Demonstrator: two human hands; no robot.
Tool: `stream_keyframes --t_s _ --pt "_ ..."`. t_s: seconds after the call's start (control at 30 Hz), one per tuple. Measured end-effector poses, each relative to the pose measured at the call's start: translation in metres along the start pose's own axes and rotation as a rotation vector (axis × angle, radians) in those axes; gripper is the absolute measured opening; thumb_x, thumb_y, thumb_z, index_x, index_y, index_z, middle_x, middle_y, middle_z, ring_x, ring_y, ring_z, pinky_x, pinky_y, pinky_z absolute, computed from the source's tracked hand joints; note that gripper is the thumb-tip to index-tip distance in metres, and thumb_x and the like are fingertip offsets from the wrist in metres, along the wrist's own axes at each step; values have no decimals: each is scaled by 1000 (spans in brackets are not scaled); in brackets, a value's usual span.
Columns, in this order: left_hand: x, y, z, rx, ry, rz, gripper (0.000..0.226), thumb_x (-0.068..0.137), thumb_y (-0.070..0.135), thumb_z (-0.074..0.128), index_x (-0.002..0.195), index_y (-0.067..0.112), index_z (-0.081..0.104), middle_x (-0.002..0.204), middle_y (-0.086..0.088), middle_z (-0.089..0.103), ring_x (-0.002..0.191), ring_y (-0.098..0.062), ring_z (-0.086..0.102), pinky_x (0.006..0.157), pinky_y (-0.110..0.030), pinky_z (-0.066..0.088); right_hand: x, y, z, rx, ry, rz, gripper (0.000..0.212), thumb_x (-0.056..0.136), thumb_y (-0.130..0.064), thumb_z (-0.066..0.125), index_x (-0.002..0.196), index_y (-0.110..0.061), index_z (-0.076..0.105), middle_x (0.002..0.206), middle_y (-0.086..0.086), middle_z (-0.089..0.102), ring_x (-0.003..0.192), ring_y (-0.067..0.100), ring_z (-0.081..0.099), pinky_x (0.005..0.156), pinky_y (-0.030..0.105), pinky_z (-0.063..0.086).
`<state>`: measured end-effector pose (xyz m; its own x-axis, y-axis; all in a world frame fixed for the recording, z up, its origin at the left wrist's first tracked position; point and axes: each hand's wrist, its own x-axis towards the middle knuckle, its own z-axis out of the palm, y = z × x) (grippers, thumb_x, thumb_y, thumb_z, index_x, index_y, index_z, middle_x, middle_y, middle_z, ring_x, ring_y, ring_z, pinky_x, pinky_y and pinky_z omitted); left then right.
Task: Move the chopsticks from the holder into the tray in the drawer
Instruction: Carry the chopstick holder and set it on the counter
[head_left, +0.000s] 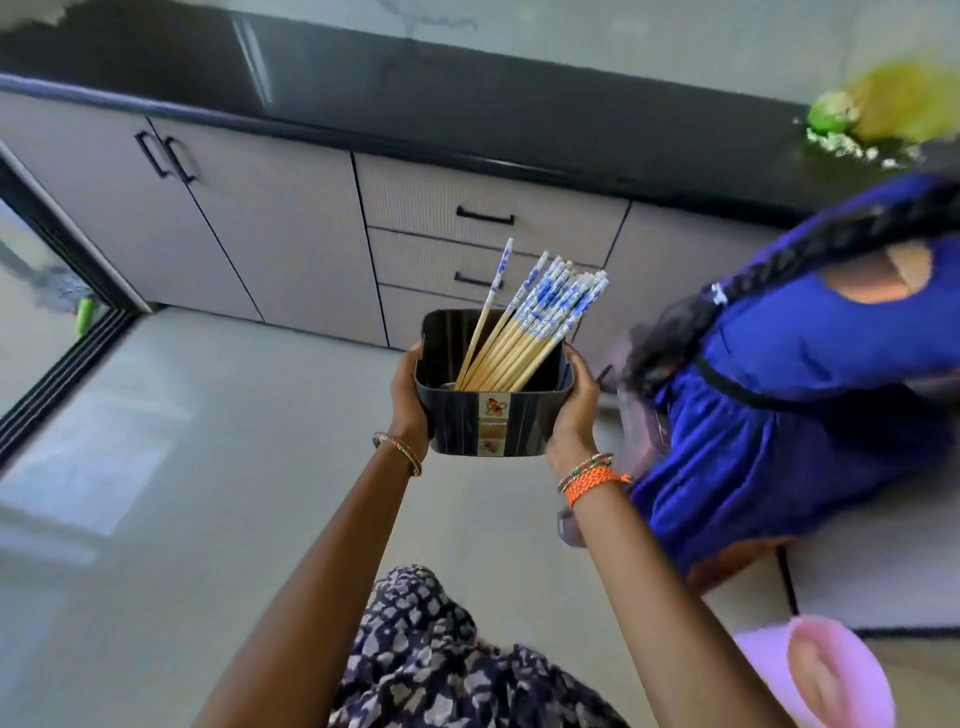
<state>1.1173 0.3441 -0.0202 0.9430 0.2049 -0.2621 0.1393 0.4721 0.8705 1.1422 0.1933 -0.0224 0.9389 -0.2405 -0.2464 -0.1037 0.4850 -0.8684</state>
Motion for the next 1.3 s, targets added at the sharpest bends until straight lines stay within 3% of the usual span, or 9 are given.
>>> stream_keyframes --t_s 0.1,0.3,0.47,0.63,0.8,0.9,1.03,1.17,1.3 --pt "66 16 10 -24 -23 22 54 93 37 33 56 26 72 51 10 66 49 0 62 47 -14 50 64 1 31 -12 -18 31 43 95 -25 47 125 2 59 134 25 56 130 39 48 114 54 32" --pt "212 47 27 53 56 13 35 90 41 37 73 20 59 56 7 65 60 -7 61 57 -23 48 184 -1 102 -22 -2 9 58 78 -41 52 119 -1 63 129 25 58 128 39 50 113 54 34" --pt "329 81 50 87 176 -8 33 91 34 34 78 15 58 68 1 57 67 -10 54 60 -26 42 291 -12 166 72 62 10 24 95 -27 46 92 -16 67 116 16 61 129 39 48 114 51 34" --pt "423 119 88 23 52 -18 28 89 35 40 74 22 60 67 6 62 66 -7 58 59 -23 46 383 -39 215 187 138 -53 27 96 -14 45 111 -4 65 119 18 61 117 29 56 114 47 36" --pt "511 133 131 53 -82 36 43 92 31 38 122 4 53 82 6 64 74 -5 62 66 -23 52 464 -64 234 127 156 -174 23 94 -14 46 96 -15 69 111 11 68 114 25 60 103 40 46" --pt "557 138 156 -15 -154 -25 38 91 36 39 113 15 61 88 2 69 82 -12 65 77 -32 51 513 -74 243 92 153 -213 26 93 -12 45 100 -10 70 105 9 68 107 21 61 100 40 46" --pt "608 135 182 8 -131 -2 31 90 40 40 95 26 68 85 6 73 80 -9 68 71 -28 53 573 -81 249 53 193 -230 31 93 -10 44 111 -2 68 104 7 69 107 20 62 104 41 46" --pt "646 132 200 -20 -71 -67 39 89 39 42 117 18 60 113 -7 66 104 -22 61 93 -40 49 615 -80 256 37 184 -203 29 86 -17 48 102 -8 71 105 9 69 108 25 63 102 44 47" --pt "681 123 210 -44 -48 -81 37 91 35 42 117 17 61 104 -4 69 95 -19 64 88 -36 52 649 -77 259 81 192 -154 24 77 -21 51 90 -19 71 99 5 69 106 25 63 101 41 47"
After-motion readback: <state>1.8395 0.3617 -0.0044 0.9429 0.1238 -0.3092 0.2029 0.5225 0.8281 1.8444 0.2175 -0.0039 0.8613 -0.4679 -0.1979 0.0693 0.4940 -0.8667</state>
